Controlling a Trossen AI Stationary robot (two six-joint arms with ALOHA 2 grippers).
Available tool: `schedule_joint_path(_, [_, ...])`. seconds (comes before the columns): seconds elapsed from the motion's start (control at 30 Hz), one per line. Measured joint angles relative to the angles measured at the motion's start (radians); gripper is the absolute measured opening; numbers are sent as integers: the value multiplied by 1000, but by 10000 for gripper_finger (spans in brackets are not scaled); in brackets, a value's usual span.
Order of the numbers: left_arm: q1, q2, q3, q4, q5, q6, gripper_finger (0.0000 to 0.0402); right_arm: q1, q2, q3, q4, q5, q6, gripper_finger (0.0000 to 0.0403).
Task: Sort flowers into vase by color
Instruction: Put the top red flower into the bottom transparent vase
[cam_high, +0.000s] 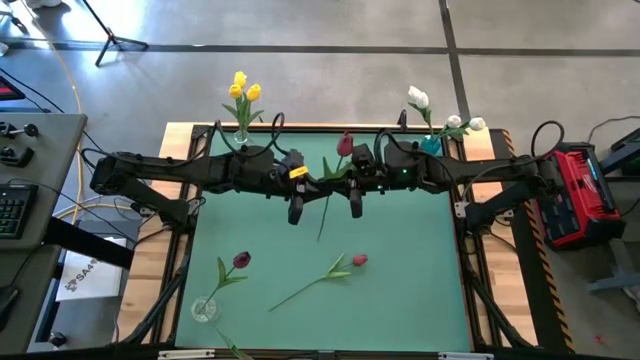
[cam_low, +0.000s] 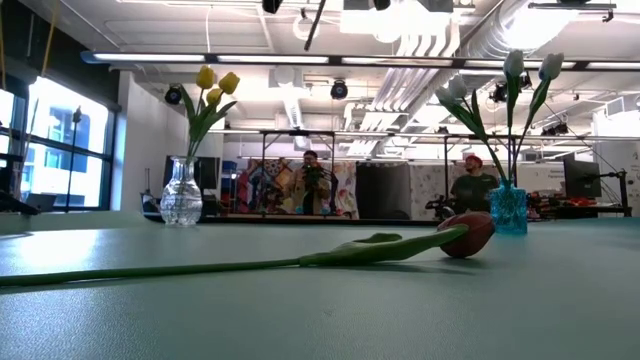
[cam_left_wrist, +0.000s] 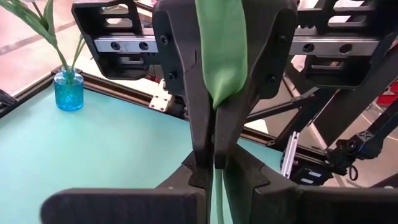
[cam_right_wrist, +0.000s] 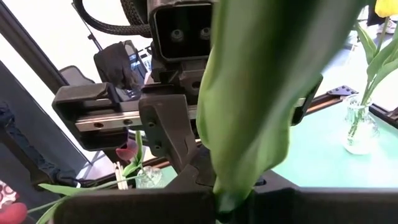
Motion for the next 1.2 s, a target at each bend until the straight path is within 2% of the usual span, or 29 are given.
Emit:
schedule_joint_path(0.13, [5, 0, 0, 0, 6, 1, 4, -1, 0, 0, -1, -4, 8, 3])
schedule_joint_path(0.23, [5, 0, 0, -1, 8, 10, 2, -4, 0, 0, -3, -11, 26, 20])
schedule_joint_path(0.53, [5, -27, 0, -6, -70, 18, 1, -21, -13, 0, 35, -18, 126, 125])
schedule_joint_path(0.73, [5, -75, 0, -23, -122, 38, 0, -19, -65, 0, 5, -24, 195, 171])
schedule_joint_path(0.93, [4, -171, 0, -119, -184, 108, 0, 3, -106, 0, -143, -6, 205, 181])
schedule_joint_path(1.2, [-64, -378, 0, -317, -335, 175, 0, 49, -108, 0, -234, 127, 225, 181])
